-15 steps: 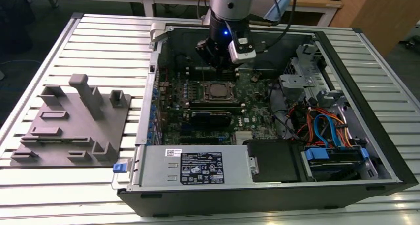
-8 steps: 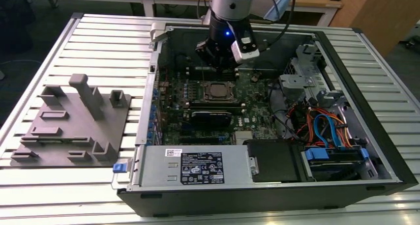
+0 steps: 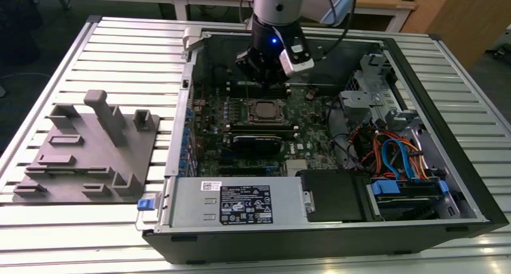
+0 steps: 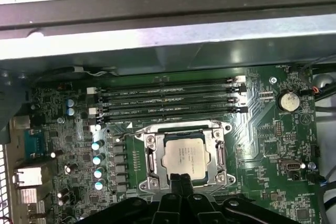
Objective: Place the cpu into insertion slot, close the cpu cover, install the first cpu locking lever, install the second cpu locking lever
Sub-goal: 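Install the first cpu locking lever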
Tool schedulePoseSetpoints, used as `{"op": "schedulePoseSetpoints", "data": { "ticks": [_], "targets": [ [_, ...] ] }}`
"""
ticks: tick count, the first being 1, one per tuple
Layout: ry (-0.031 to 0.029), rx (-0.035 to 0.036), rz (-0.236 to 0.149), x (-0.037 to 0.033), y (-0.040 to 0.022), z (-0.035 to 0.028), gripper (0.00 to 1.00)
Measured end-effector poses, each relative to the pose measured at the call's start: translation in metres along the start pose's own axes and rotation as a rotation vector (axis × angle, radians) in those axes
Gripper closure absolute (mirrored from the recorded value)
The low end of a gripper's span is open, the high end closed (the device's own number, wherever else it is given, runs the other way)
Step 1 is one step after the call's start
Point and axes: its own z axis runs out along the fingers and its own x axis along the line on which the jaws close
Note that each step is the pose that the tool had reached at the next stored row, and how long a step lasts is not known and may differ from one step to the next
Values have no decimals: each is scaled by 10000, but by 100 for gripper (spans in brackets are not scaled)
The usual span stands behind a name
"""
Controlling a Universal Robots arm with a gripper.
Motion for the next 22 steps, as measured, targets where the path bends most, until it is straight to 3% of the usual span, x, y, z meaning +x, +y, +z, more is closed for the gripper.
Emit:
{"op": "schedulePoseSetpoints", "data": {
  "ticks": [3,8,13,20,22],
  "targets": [
    [-69,-14,-13,30,-3,3,90],
    [-68,-20,-601,32,-3,4,90],
    [-68,-22,-636,55,-6,5,90],
    [-66,-44,-636,239,-23,6,90],
    [-64,-78,-635,270,-26,6,90]
  ]
}}
